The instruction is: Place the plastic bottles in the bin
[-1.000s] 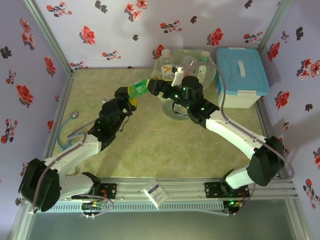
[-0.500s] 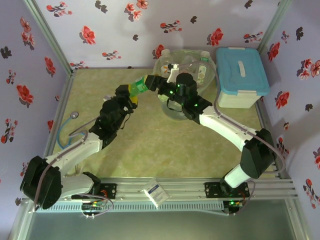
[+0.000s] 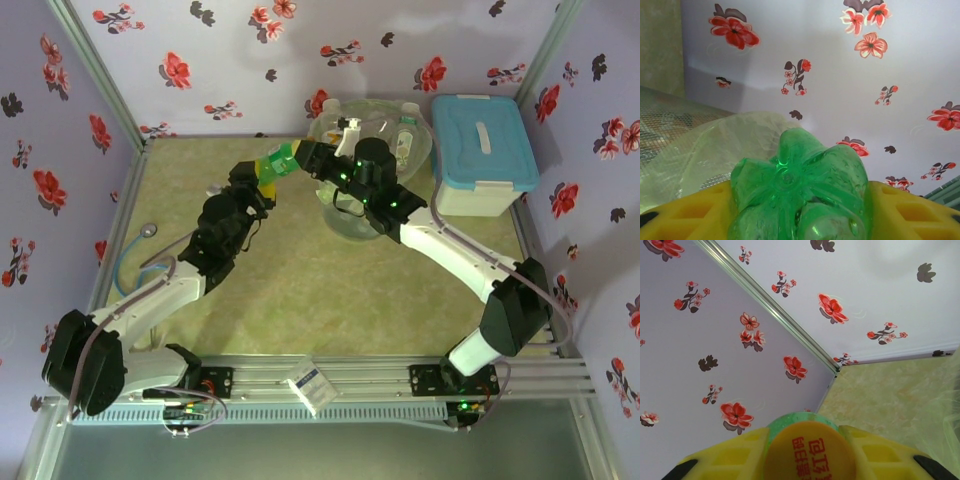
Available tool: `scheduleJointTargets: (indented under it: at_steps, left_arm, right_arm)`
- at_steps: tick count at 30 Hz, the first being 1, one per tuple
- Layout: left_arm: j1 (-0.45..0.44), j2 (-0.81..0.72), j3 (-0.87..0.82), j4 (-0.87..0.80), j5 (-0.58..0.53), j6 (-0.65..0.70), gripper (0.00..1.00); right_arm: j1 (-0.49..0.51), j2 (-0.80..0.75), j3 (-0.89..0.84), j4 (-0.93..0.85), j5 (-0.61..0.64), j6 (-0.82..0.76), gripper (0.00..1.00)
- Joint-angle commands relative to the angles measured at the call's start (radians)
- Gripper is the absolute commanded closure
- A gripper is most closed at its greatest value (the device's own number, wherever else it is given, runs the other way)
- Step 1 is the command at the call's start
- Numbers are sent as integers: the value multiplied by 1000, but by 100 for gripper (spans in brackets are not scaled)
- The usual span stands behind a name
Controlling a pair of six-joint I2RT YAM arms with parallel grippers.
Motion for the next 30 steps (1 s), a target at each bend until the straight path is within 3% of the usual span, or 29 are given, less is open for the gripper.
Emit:
scheduleJointTargets:
  at_steps: [1, 3, 5, 8, 13, 16, 25, 30]
  left_arm:
    - [-14, 14, 36, 24, 42, 90, 45]
    - [-11, 11, 38, 44, 42, 131, 25]
    - [-6, 0, 43, 50, 42, 198, 12]
    - [-3, -39, 57, 4, 46, 331, 0]
    - [-3, -109, 138, -279, 35, 545, 0]
    - [-6, -95, 171, -359, 32, 621, 0]
    - [-17, 104, 430, -566, 93, 917, 2]
    - [-23, 221, 549, -614, 164, 1040, 3]
  right_arm:
    - [9, 18, 64, -17, 12, -75, 69]
    - [6, 18, 88, -39, 20, -108, 70]
    - [-5, 15, 125, -70, 30, -143, 70]
    - [-40, 7, 189, -113, 34, -189, 70]
    - [-125, -4, 319, -229, 56, -267, 71]
    - [-180, -13, 377, -286, 92, -318, 72]
    - [-268, 79, 602, -570, 225, -502, 74]
    - [-295, 184, 750, -694, 210, -542, 74]
